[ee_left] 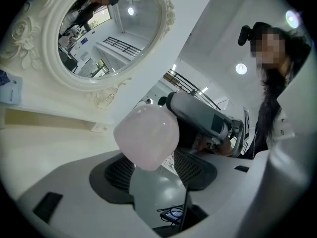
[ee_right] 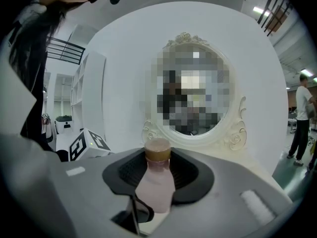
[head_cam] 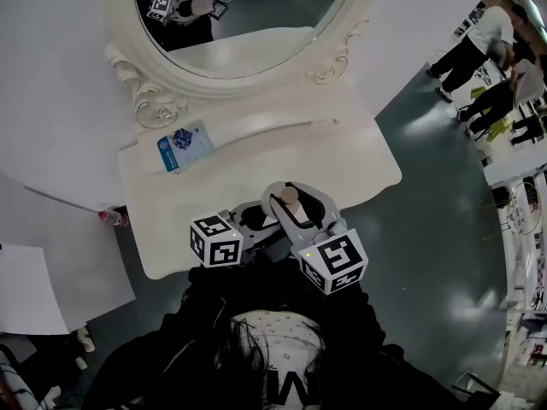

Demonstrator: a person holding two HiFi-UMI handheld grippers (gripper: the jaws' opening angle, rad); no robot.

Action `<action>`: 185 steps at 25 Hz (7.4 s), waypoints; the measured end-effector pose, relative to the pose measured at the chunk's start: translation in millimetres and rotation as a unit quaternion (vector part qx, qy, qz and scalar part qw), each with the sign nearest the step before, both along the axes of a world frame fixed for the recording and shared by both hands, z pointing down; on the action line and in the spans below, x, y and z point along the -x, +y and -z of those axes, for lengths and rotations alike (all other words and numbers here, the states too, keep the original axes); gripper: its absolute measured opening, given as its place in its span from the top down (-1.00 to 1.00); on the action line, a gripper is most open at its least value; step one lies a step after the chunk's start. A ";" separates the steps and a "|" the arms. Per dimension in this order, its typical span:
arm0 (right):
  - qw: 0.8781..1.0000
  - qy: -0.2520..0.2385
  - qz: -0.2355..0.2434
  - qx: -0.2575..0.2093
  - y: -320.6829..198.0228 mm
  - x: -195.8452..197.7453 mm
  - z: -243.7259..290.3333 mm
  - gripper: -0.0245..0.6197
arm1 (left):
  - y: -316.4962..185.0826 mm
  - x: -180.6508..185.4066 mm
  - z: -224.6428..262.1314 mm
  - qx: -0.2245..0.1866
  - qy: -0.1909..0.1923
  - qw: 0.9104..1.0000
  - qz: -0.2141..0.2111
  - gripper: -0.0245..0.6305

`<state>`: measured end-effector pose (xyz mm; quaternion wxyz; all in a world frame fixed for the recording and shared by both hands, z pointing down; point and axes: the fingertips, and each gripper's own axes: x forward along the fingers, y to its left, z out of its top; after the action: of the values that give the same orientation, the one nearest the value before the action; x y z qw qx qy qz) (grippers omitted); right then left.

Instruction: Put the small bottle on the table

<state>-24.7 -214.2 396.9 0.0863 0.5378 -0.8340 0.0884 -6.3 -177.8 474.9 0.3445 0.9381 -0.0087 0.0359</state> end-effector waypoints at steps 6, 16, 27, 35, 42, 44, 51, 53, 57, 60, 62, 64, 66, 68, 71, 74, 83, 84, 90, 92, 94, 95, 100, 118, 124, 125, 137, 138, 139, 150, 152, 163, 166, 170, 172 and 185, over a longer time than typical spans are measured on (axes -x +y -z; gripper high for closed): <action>1.000 -0.004 0.012 0.002 -15.8 -3.9 0.8 0.47 | -16.1 -4.0 0.8 0.002 -0.002 1.000 0.014 0.22; 0.998 -0.022 0.064 0.012 -60.8 -29.7 -9.4 0.47 | -61.3 -30.7 -8.5 0.014 -0.020 0.998 0.064 0.22; 0.991 -0.056 0.112 0.049 -120.9 -101.9 -34.9 0.47 | -117.7 -100.8 -31.2 0.042 -0.040 0.992 0.114 0.22; 0.983 -0.087 0.138 0.079 -150.0 -119.1 -52.3 0.47 | -143.2 -115.2 -46.0 0.062 -0.056 0.986 0.145 0.22; 0.978 -0.108 0.152 0.092 -178.1 -127.6 -65.3 0.47 | -169.4 -121.4 -57.9 0.069 -0.069 0.983 0.158 0.23; 0.977 -0.115 0.153 0.095 -186.9 -130.8 -68.4 0.47 | -177.8 -123.9 -60.4 0.068 -0.072 0.981 0.167 0.22; 0.974 -0.134 0.148 0.106 -214.8 -137.8 -79.2 0.47 | -199.4 -126.0 -67.8 0.077 -0.070 0.977 0.185 0.23; 0.976 -0.129 0.141 0.105 -222.2 -142.1 -82.9 0.47 | -202.6 -126.1 -70.7 0.081 -0.070 0.977 0.186 0.23; 0.981 -0.115 0.120 0.104 -240.4 -156.5 -93.1 0.47 | -202.1 -126.4 -78.1 0.085 -0.081 0.976 0.184 0.23; 0.984 -0.106 0.099 0.106 -255.5 -170.0 -104.1 0.47 | -197.6 -124.7 -83.5 0.089 -0.088 0.975 0.182 0.23; 0.986 -0.099 0.085 0.108 -264.6 -178.6 -112.3 0.47 | -193.9 -122.0 -87.0 0.093 -0.092 0.974 0.182 0.23; 0.987 -0.088 0.074 0.109 -272.1 -185.6 -119.3 0.47 | -190.0 -118.3 -90.1 0.096 -0.096 0.974 0.183 0.22; 0.990 -0.074 0.068 0.104 -278.2 -190.4 -122.4 0.47 | -186.2 -114.2 -91.9 0.095 -0.102 0.973 0.183 0.23; 0.991 -0.061 0.063 0.097 -283.6 -193.5 -122.9 0.47 | -182.3 -110.4 -93.4 0.092 -0.109 0.973 0.183 0.23; 0.994 -0.039 0.059 0.087 -291.2 -194.7 -123.8 0.47 | -177.5 -106.8 -94.2 0.085 -0.117 0.973 0.178 0.23; 0.995 -0.012 0.061 0.073 -296.9 -192.8 -125.3 0.47 | -174.3 -106.0 -92.3 0.078 -0.117 0.975 0.175 0.23; 0.997 0.015 0.057 0.047 -313.2 -188.6 -128.8 0.47 | -164.9 -96.1 -78.8 0.071 -0.101 0.976 0.177 0.23; 0.997 0.014 0.056 0.044 -314.6 -188.3 -128.8 0.47 | -164.4 -92.0 -77.8 0.070 -0.101 0.976 0.181 0.23; 0.999 0.037 0.030 0.008 -314.2 -191.3 -121.7 0.40 | -158.2 -66.9 -69.6 0.061 -0.101 0.974 0.196 0.23; 0.999 0.036 0.014 -0.003 -312.8 -194.4 -112.5 0.35 | -155.5 -59.8 -66.6 0.058 -0.097 0.974 0.198 0.23; 1.000 0.022 0.003 -0.007 -307.5 -196.1 -102.6 0.35 | -152.0 -52.9 -63.2 0.056 -0.092 0.974 0.200 0.23; 1.000 0.016 0.000 -0.008 -303.2 -196.0 -97.6 0.35 | -150.1 -49.4 -61.3 0.054 -0.090 0.974 0.200 0.23; 1.000 0.009 0.002 -0.013 -268.8 -185.7 -76.0 0.35 | -141.6 -31.5 -47.1 0.037 -0.068 0.976 0.203 0.23; 0.999 -0.023 0.049 -0.004 -112.6 -50.3 -43.0 0.35 | -76.1 37.7 -18.5 -0.061 -0.087 0.985 0.136 0.24; 0.998 -0.044 0.037 0.000 -68.9 -20.4 -38.5 0.35 | -47.3 54.5 -18.5 -0.090 -0.096 0.986 0.102 0.24; 0.998 -0.044 0.035 0.001 -63.1 -17.0 -38.3 0.35 | -43.1 56.8 -18.7 -0.093 -0.097 0.986 0.099 0.24; 0.999 -0.030 0.040 0.011 -19.5 -2.3 -41.2 0.44 | -20.7 71.8 -8.3 -0.100 -0.074 0.985 0.120 0.27; 0.999 -0.031 0.041 0.010 -16.1 -2.3 -40.3 0.44 | -17.8 71.3 -8.1 -0.101 -0.075 0.985 0.121 0.27; 0.999 -0.032 0.042 0.007 -12.0 -3.0 -39.0 0.48 | -14.3 70.2 -8.0 -0.101 -0.075 0.984 0.123 0.28; 0.998 -0.048 0.047 -0.011 81.0 -57.6 -28.8 0.82 | 62.5 19.3 -0.8 -0.107 -0.085 0.980 0.146 0.29; 0.997 -0.050 0.050 -0.013 106.0 -70.2 -31.6 0.88 | 84.2 6.9 0.6 -0.105 -0.081 0.979 0.157 0.29; 0.994 -0.062 0.083 -0.015 221.9 -110.4 -37.5 0.90 | 216.2 -39.4 -3.4 -0.078 -0.085 0.976 0.185 0.29; 0.993 -0.071 0.094 -0.023 239.3 -106.4 -32.5 0.90 | 229.8 -36.1 6.8 -0.089 -0.083 0.973 0.197 0.30; 0.991 -0.071 0.107 -0.022 255.7 -100.6 -33.1 0.90 | 244.9 -34.3 14.9 -0.096 -0.081 0.971 0.205 0.32; 0.991 -0.074 0.111 -0.022 260.4 -96.0 -32.3 0.90 | 250.5 -31.3 16.3 -0.098 -0.082 0.970 0.208 0.33; 0.989 -0.074 0.131 -0.016 279.6 -20.3 -30.7 0.90 | 277.3 37.3 21.7 -0.114 -0.089 0.966 0.215 0.57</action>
<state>-4.4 65.4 427.6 0.0266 0.4172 -0.9026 0.1024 -43.6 99.6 453.3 0.2324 0.9404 -0.2447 0.0429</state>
